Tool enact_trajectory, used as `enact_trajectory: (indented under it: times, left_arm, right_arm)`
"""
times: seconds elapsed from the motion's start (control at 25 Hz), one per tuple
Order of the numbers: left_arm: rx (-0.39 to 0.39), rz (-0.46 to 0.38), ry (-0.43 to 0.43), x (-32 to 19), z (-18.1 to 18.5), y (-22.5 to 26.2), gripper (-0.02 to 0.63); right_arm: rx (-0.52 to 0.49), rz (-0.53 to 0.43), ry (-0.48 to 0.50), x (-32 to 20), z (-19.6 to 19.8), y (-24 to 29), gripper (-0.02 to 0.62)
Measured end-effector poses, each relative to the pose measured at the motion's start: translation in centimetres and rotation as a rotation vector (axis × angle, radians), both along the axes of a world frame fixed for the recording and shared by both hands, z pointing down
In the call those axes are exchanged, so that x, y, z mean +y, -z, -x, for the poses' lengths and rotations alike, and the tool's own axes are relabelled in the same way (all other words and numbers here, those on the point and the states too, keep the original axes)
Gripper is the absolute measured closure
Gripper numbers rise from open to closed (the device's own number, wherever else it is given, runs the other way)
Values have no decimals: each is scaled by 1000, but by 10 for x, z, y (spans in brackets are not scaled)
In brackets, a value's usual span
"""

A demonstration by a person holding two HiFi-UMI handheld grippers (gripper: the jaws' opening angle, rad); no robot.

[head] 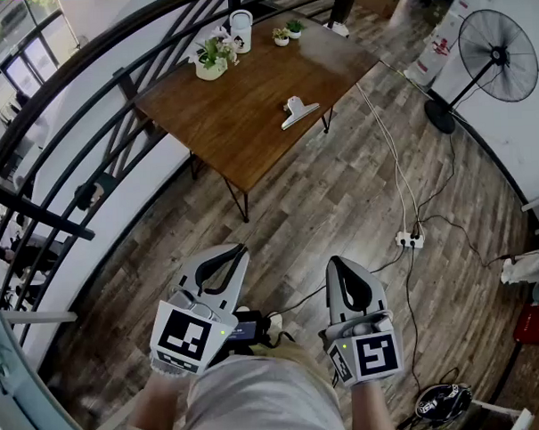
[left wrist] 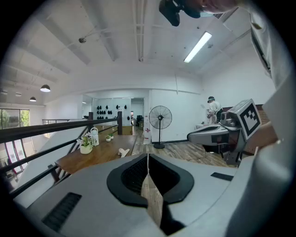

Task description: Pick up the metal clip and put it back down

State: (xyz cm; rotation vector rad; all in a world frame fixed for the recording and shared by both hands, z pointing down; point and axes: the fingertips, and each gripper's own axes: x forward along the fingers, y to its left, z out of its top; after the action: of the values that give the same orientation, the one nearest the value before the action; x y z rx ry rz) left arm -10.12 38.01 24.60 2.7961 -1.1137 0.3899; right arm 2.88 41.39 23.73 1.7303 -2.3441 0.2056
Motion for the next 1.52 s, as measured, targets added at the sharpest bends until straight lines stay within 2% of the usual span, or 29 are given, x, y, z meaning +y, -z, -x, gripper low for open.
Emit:
enact_trajectory:
  times: [0.68,1.2,1.24,1.28,1.32,1.4,1.52]
  left_arm:
    - [12,6,-1,5,5,6,591]
    - [15,1,43,2,7,1,591]
    - [13,-1,52,0,6,0,591]
    - [16,-3,59,-1,5,1,591]
    - [25,-3,64,-1,4,3,591]
    - [46,4,67,-1,1,4,569]
    - [49,17,64,3,-6,0,468]
  right_arm:
    - [4,1,0,4,7,-1,595]
    - [-21,29,4,3,4,-6,594]
    - [-24,32,4,3,3,-7,587]
    - [-26,34,5,2,2,-7,539]
    - [-29,35,6,2,1,-7,537]
    - [-36,34,12,3,0,-8,507]
    - [-43,37,27,5,-4,-9,474]
